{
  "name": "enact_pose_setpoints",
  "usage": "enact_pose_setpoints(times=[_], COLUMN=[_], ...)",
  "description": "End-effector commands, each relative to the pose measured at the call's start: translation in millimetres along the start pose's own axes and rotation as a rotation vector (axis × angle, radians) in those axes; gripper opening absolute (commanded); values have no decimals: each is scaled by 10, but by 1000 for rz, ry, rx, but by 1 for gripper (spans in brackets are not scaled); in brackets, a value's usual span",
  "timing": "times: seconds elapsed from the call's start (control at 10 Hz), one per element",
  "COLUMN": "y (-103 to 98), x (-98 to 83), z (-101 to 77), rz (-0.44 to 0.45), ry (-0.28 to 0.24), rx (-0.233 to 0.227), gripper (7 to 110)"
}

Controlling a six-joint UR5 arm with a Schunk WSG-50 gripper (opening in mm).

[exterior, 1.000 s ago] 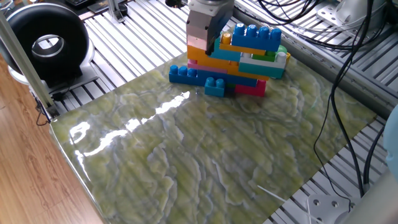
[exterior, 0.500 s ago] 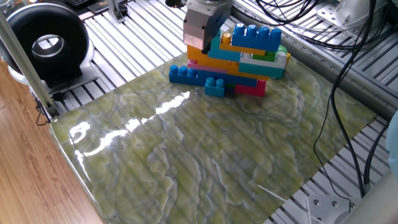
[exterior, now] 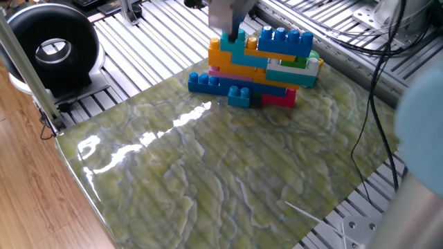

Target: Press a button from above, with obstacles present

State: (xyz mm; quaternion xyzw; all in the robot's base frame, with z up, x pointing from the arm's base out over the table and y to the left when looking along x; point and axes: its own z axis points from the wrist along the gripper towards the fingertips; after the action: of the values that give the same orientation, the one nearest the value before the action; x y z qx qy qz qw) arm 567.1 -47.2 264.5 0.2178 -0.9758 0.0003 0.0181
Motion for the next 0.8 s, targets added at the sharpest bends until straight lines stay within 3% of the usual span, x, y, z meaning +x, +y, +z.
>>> enact_pose_setpoints(times=[0.0, 0.3, 0.4, 0.5, 0.7], y=[-575, -1173, -1254, -1396, -1566], x=[52, 179, 259, 368, 445], z=[-224, -49, 35, 97, 267], rz=[-48, -90, -99, -109, -105], ry=[7, 28, 29, 45, 22], rx=[21, 56, 41, 64, 85], gripper=[7, 7, 7, 7, 7])
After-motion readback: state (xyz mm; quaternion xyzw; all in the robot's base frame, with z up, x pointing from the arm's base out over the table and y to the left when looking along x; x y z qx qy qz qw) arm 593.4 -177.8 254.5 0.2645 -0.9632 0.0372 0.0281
